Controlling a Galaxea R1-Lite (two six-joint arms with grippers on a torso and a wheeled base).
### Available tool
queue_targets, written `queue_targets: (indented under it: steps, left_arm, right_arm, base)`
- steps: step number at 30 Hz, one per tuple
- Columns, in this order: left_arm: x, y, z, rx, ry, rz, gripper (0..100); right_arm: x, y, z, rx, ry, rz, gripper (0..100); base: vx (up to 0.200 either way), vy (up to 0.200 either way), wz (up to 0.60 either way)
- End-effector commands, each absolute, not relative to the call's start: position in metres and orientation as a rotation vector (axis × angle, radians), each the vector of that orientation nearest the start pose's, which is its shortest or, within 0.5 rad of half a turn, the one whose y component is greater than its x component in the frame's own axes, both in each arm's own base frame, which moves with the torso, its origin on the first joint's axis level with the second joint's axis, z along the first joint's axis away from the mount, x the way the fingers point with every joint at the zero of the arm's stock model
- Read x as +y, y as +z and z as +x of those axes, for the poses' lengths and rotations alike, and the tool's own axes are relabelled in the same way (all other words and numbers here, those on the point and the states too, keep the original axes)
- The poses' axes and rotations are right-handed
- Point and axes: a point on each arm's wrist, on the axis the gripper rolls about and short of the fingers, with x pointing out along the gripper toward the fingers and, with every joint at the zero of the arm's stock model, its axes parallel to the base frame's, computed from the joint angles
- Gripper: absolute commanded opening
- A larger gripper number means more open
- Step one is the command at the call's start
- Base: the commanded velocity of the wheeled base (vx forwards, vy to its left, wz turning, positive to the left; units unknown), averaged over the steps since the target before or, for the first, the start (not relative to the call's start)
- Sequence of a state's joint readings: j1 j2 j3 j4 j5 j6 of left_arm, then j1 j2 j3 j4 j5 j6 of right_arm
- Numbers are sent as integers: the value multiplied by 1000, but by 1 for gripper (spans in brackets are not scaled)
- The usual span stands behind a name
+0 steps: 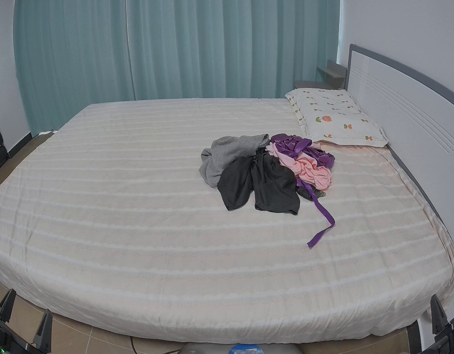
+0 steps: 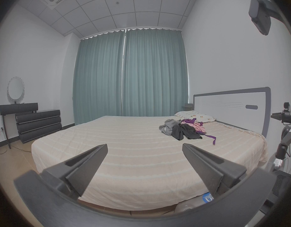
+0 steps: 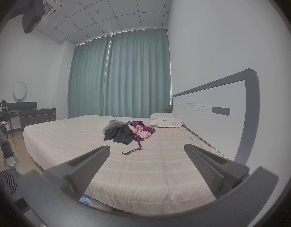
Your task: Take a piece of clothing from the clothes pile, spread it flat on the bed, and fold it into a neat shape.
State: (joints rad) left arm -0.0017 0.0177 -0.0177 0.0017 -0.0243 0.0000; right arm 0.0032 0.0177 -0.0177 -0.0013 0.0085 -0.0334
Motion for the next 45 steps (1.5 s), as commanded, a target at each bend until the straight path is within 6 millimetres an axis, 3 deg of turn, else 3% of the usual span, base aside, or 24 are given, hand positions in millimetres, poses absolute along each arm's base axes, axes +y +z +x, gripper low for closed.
queue_targets:
  steps: [1, 3, 5, 6, 10, 11, 13, 15, 17, 18, 19, 25, 27, 28, 29, 30, 33, 34, 35, 38, 45]
  left_arm:
    - [-1, 75, -22, 6, -26, 0, 100]
    - [-1, 75, -22, 6, -26, 0, 100]
    - [-1, 75, -22, 6, -26, 0, 100]
    - [-1, 75, -22, 6, -26, 0, 100]
    - [0, 75, -22, 6, -28, 0, 100]
    - [-1, 75, -22, 6, -26, 0, 100]
    - [-1, 75, -22, 6, -26, 0, 100]
    - [-1, 75, -22, 6, -26, 0, 100]
    - [-1, 75, -22, 6, -26, 0, 100]
    - [-1, 75, -22, 6, -26, 0, 100]
    - [0, 75, -22, 6, -28, 0, 100]
    - [-1, 75, -22, 6, -26, 0, 100]
    - [-1, 75, -22, 6, -26, 0, 100]
    - [-1, 75, -22, 6, -26, 0, 100]
    - [0, 75, -22, 6, -25, 0, 100]
    - [-1, 75, -22, 6, -26, 0, 100]
    - [-1, 75, -22, 6, -26, 0, 100]
    - [-1, 75, -22, 8, -26, 0, 100]
    - [-1, 75, -22, 6, -26, 0, 100]
    - [0, 75, -22, 6, -28, 0, 100]
    - [0, 75, -22, 6, -25, 0, 100]
  right_arm:
    - [0, 76, -22, 7, 12, -37, 100]
    - [0, 93, -23, -30, 30, -28, 100]
    - [0, 96, -23, -34, 33, -25, 100]
    - [2, 149, -12, -17, 86, 36, 100]
    - [4, 152, 30, 203, 162, 72, 100]
    - [4, 152, 32, 211, 167, 72, 100]
    - [10, 150, 69, 360, 253, 124, 100]
    - [13, 149, 85, 405, 274, 143, 100]
    - [23, 145, 123, 487, 307, 154, 100]
    - [23, 145, 123, 487, 307, 154, 100]
    - [29, 138, 157, 546, 305, 155, 100]
    - [48, 102, 260, 626, 289, 185, 100]
    - [57, 87, 291, 621, 287, 213, 100]
    - [57, 87, 291, 621, 287, 213, 100]
    - [66, 72, 321, 608, 281, 242, 100]
    - [67, 68, 327, 609, 277, 248, 100]
    - [85, 44, 375, 599, 227, 279, 100]
    - [85, 42, 377, 599, 224, 279, 100]
    - [93, 30, 397, 601, 203, 289, 100]
    - [104, 15, 423, 625, 182, 299, 100]
    - [118, 7, 462, 671, 144, 410, 100]
  base:
    - [0, 0, 0]
    - [0, 0, 0]
    - [0, 0, 0]
    - [0, 0, 0]
    - [0, 0, 0]
    - [0, 0, 0]
    - [0, 0, 0]
    - [0, 0, 0]
    - [0, 0, 0]
    - [0, 0, 0]
    - [0, 0, 0]
    - [0, 0, 0]
    - [0, 0, 0]
    - [0, 0, 0]
    - [0, 0, 0]
    - [0, 0, 0]
    - [0, 0, 0]
    - [0, 0, 0]
    - [0, 0, 0]
    - [0, 0, 0]
    - [0, 0, 0]
